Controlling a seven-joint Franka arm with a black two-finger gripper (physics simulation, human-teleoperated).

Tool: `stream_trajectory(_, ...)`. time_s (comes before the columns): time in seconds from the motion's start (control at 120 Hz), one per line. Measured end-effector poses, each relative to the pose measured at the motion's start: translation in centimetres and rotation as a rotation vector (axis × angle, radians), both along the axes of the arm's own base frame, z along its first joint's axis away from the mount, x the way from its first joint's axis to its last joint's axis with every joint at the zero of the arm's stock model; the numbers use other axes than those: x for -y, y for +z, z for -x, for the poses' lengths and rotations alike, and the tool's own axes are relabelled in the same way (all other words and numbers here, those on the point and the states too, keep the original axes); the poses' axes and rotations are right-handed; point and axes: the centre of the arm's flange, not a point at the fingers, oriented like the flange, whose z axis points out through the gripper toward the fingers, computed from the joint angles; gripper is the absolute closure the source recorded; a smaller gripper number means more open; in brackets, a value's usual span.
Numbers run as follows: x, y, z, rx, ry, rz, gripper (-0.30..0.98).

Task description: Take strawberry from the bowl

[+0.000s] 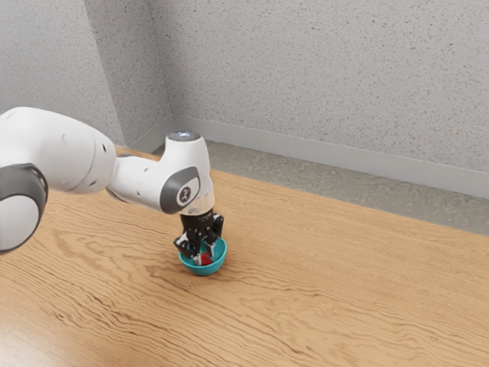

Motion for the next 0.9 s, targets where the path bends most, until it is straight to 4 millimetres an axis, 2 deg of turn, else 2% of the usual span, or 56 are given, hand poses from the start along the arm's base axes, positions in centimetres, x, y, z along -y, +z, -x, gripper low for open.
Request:
stream_trajectory(0.133,0.0,0.3,-0.1,0.005,-0.003,0.001,0.55)
stream_trajectory(0.192,0.0,1.1,-0.1,0.010,-0.004,0.003,0.57)
stream_trajectory(0.267,0.0,3.2,-0.2,0.030,-0.008,0.012,0.60)
stream_trajectory(0.4,0.8,9.0,-0.9,0.094,-0.031,0.036,0.63)
stream_trajectory(0.442,2.3,9.9,-1.1,0.099,-0.057,0.046,0.63)
stream_trajectory(0.475,4.4,10.2,-1.1,0.096,-0.092,0.057,0.64)
stream_trajectory(0.592,13.1,9.8,0.1,0.070,-0.234,0.084,0.65)
stream_trajectory(0.667,17.2,8.4,-0.1,0.054,-0.294,0.085,0.65)
stream_trajectory(0.742,18.7,6.8,0.2,0.026,-0.314,0.082,0.65)
stream_trajectory(0.9,19.0,4.0,0.5,-0.031,-0.319,0.071,0.63)
